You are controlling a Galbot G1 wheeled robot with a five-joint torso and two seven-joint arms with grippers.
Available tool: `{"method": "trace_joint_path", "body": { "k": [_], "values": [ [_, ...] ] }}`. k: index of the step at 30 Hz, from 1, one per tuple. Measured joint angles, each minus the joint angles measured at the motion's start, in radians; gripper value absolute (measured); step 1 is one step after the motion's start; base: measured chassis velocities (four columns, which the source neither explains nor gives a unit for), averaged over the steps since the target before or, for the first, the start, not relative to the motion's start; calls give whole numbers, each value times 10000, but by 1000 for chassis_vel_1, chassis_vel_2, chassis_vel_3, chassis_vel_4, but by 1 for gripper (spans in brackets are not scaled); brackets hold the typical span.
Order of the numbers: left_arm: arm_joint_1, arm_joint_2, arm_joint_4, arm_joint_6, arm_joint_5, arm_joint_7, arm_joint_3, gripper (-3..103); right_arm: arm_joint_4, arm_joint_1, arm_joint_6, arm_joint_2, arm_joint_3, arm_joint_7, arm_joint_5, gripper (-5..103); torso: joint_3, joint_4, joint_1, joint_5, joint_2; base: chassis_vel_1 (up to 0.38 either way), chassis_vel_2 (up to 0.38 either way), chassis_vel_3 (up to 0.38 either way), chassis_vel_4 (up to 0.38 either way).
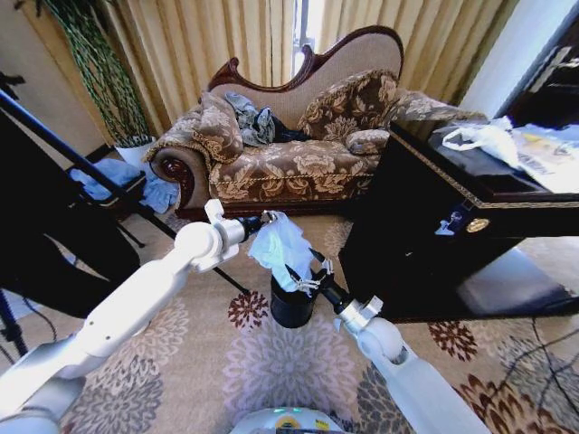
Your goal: Place a garbage bag over the trash bin.
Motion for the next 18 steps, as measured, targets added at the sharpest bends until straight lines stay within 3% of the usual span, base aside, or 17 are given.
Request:
{"method": "trace_joint_path", "body": {
  "k": [5, 12, 18],
  "values": [
    [60, -21, 14, -33, -62, 27, -94, 0, -387, 186, 151, 203, -46, 290, -306, 100, 0, 1, 0, 1, 0, 0, 0, 0, 0],
    [204, 45, -22, -43, -103, 61, -139, 0, -876, 587, 212, 476, -201, 1462, -1130, 100, 1, 2, 1, 0, 0, 0, 0, 0, 0],
    [504, 101, -215, -47, -103, 85, -291, 0, -1139, 834, 236, 522, -217, 1672, -1407, 100, 0, 2, 1, -1, 0, 0, 0, 0, 0]
  ]
}}
